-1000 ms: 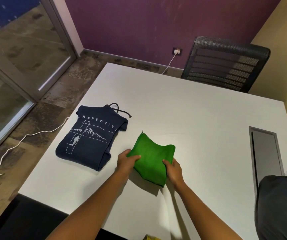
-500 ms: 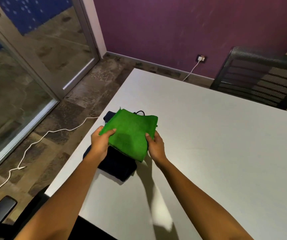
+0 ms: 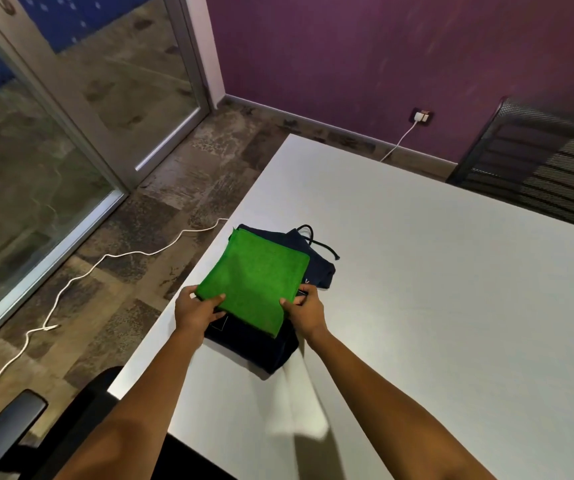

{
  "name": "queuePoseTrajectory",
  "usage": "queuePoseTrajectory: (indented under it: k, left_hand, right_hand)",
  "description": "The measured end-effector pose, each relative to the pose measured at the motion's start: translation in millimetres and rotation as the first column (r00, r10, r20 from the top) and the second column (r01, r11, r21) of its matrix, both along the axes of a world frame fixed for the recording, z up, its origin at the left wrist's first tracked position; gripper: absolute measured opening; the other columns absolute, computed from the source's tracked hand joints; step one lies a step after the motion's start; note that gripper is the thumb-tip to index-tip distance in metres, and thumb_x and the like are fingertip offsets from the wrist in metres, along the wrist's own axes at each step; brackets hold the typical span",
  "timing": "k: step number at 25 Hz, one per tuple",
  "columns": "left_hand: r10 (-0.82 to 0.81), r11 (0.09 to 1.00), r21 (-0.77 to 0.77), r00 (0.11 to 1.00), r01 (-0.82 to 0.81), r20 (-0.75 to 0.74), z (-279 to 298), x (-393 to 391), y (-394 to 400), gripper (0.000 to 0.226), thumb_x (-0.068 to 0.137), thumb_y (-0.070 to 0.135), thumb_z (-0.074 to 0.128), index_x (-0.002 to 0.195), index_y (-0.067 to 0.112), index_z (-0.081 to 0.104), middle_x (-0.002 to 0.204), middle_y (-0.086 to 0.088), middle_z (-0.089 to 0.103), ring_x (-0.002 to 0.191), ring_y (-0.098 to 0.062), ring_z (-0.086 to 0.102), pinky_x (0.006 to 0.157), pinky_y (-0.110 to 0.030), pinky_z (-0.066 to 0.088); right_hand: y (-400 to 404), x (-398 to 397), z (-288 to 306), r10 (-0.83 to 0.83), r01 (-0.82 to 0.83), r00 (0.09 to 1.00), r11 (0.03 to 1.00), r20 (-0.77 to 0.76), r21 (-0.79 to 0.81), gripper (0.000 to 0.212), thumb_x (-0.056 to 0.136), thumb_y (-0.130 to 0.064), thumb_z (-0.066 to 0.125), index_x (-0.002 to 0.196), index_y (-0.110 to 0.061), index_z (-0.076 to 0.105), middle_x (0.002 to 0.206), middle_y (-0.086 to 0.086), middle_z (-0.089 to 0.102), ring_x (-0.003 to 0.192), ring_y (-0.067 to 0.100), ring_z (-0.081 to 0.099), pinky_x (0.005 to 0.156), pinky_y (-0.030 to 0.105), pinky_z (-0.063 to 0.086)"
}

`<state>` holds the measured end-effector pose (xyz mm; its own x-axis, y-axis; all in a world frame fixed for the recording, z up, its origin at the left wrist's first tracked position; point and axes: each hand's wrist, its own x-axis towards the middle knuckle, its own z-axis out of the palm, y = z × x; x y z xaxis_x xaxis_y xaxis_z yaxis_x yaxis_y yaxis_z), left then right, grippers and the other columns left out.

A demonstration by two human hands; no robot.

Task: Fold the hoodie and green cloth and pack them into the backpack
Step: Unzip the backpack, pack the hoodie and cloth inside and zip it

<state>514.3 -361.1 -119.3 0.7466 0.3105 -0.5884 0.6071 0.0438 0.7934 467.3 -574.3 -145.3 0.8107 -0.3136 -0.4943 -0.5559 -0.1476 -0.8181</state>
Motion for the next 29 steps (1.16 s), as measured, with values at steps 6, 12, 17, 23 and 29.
queuePoseTrajectory:
  k: [6, 12, 17, 23, 29]
  left_hand:
    - [-0.189, 0.842, 0.524, 0.980, 0.127, 0.066, 9.9, -9.3, -1.8, 0.078, 0.059, 0.013, 0.094, 0.118, 0.012, 0.043, 0.113, -0.014, 0.059, 0.094, -0.033, 0.060, 0.077, -0.041, 0.051]
    - [-0.461, 0.756, 0.603, 0.861, 0.255, 0.214, 29.6, -12.2, -59.4, 0.053, 0.071, 0.009, 0.085, 0.114, 0.010, 0.054, 0.097, -0.010, 0.054, 0.083, -0.024, 0.054, 0.070, -0.030, 0.041]
    - [-0.591, 0.771, 0.471, 0.756, 0.428, 0.280, 47.5, -34.4, -152.6, 0.034, 0.079, 0.008, 0.080, 0.106, 0.013, 0.060, 0.090, -0.008, 0.058, 0.065, -0.015, 0.049, 0.060, -0.025, 0.043]
    - [-0.747, 0.665, 0.395, 0.549, 0.634, 0.375, 83.0, -105.9, -265.7, 0.019, 0.085, 0.008, 0.073, 0.098, 0.020, 0.066, 0.094, 0.001, 0.063, 0.064, -0.010, 0.051, 0.061, -0.014, 0.045]
    - [-0.816, 0.552, 0.375, 0.388, 0.745, 0.429, 117.5, -206.4, -369.3, 0.018, 0.087, 0.011, 0.071, 0.101, 0.020, 0.067, 0.097, 0.005, 0.065, 0.068, -0.007, 0.053, 0.061, -0.005, 0.043]
  right_hand:
    - [-14.1, -14.9, 8.4, -0.010, 0.011, 0.999, 1.000, 0.051, -0.007, 0.045, 0.081, -0.010, 0.078, 0.114, -0.013, 0.047, 0.073, -0.005, 0.062, 0.071, 0.009, 0.060, 0.066, 0.015, 0.044]
    - [-56.0, -56.2, 34.4, -0.086, 0.089, 0.985, 0.996, 0.151, -0.012, 0.024, 0.085, -0.004, 0.064, 0.108, -0.011, 0.062, 0.087, 0.009, 0.071, 0.073, 0.016, 0.067, 0.067, 0.016, 0.049]
    - [-119.1, -109.1, 61.8, -0.173, 0.184, 0.962, 0.982, 0.210, -0.036, 0.015, 0.089, -0.010, 0.063, 0.098, -0.020, 0.069, 0.085, 0.006, 0.072, 0.080, 0.020, 0.070, 0.079, 0.032, 0.056]
    - [-196.4, -190.3, 108.0, -0.323, 0.356, 0.897, 0.933, 0.302, -0.058, 0.015, 0.090, -0.010, 0.061, 0.098, -0.020, 0.070, 0.087, -0.001, 0.071, 0.079, 0.015, 0.067, 0.066, 0.016, 0.050]
    - [-290.3, -305.5, 160.1, -0.430, 0.538, 0.788, 0.829, 0.441, -0.151, 0.012, 0.091, -0.012, 0.064, 0.095, -0.021, 0.071, 0.091, -0.008, 0.072, 0.083, 0.010, 0.067, 0.074, 0.017, 0.051]
